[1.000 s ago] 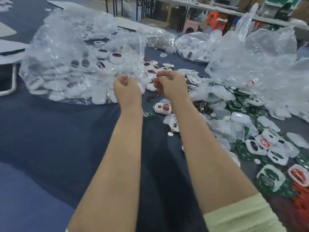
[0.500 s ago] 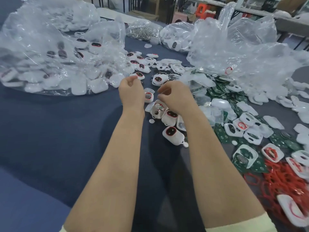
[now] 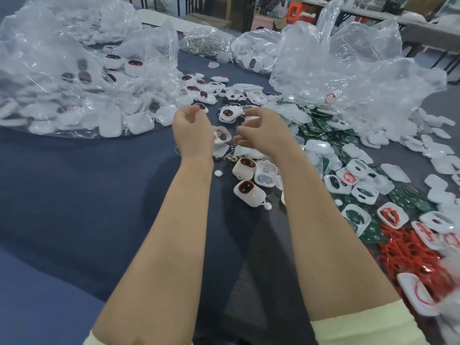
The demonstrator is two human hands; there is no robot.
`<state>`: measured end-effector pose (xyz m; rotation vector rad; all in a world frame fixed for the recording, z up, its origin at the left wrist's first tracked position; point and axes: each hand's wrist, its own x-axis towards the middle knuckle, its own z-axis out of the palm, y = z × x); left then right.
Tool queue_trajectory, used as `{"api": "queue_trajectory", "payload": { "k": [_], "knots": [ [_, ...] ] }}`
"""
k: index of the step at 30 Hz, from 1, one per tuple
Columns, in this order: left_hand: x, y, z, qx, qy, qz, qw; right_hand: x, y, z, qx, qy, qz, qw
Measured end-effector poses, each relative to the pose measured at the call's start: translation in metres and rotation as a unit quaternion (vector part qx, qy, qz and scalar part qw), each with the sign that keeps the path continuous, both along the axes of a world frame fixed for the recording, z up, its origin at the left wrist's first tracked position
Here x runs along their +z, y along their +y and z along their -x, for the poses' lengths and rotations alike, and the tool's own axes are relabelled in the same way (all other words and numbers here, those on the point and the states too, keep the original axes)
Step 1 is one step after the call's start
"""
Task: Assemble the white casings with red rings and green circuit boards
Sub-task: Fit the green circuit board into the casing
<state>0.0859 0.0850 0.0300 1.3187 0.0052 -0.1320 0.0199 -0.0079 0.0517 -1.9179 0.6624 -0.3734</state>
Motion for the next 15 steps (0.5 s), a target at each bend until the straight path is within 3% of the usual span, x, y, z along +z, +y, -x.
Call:
{"api": "queue_trajectory", "payload": {
  "k": [2, 6, 12, 15],
  "knots": [
    [-0.001, -0.001, 0.001, 0.025, -0.027, -0.024, 0.999, 0.003, -0.007, 0.020, -0.008, 0.026, 0.025, 0.999],
    [0.001, -0.008, 0.009, 0.008, -0.050, -0.020, 0.998, 0.005, -0.018, 0.065, -0.008, 0.188, 0.195, 0.963],
    [-0.001, -0.028, 0.035, -0.072, -0.066, -0.022, 0.995, 0.012, -0.015, 0.108, 0.049, 0.344, 0.228, 0.910],
    [-0.002, -0.038, 0.050, -0.104, -0.069, -0.025, 0.992, 0.001, -0.009, 0.119, 0.072, 0.373, 0.260, 0.888]
  ]
}}
